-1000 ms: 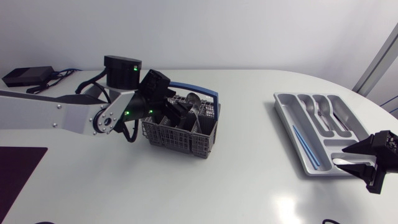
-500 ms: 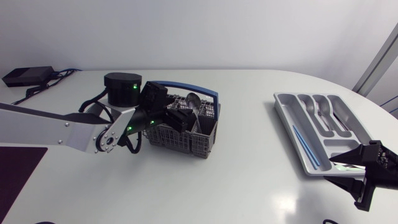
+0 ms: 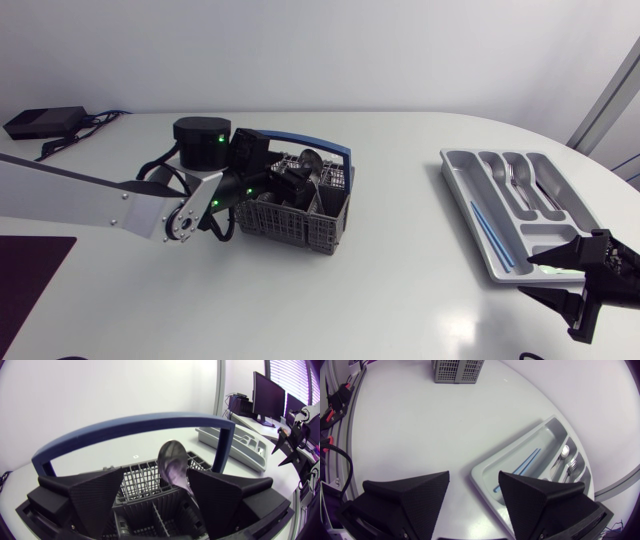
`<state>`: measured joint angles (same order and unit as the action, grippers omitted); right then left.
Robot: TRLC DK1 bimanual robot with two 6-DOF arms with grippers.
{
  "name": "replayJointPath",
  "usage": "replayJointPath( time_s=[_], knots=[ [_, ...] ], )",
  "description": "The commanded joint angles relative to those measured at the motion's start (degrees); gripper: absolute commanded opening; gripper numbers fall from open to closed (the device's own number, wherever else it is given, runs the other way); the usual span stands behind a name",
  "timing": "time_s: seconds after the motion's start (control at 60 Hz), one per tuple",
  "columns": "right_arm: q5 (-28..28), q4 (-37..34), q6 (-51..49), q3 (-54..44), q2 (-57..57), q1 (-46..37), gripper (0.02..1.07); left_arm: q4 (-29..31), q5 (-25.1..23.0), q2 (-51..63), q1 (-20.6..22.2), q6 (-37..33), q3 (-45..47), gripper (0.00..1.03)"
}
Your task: Sort the cutlery from the basket into the organizer compartments.
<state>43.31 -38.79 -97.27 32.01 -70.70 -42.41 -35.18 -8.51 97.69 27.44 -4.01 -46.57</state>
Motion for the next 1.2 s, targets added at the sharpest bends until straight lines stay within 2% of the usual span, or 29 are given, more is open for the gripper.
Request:
replayJointPath(
  time_s=[0.0,0.367,0.533,0.65,0.733,0.85,1.183],
  knots=[
    [0.4,-0.6,0.1,-1.2,0.3,0.5,0.74,-1.2,0.3,2.3,0.2,2.0,-2.1,0.89],
    [0.1,0.0,-0.2,-1.2,-0.4,0.6,0.74,-1.6,-0.2,4.4,0.2,3.7,-4.6,0.71],
    [0.0,0.2,-0.1,-1.3,-0.4,0.7,0.74,-2.0,-2.6,4.2,0.2,3.6,-4.5,0.54],
    [0.0,0.2,-0.1,-1.3,-0.4,0.7,0.74,-2.1,-6.0,4.1,0.1,3.3,-4.5,0.34],
    [-0.1,0.2,-0.1,-1.2,-0.2,0.7,0.74,-2.1,-8.7,4.0,0.1,3.2,-4.5,0.26],
    [-0.1,0.3,-0.5,-1.5,-0.3,0.7,0.74,-2.0,-11.8,3.5,0.0,3.2,-4.1,0.23],
    [-0.1,0.3,-0.7,-1.8,-0.1,0.7,0.74,-1.5,-12.8,0.8,0.9,1.5,-2.4,0.20]
  ],
)
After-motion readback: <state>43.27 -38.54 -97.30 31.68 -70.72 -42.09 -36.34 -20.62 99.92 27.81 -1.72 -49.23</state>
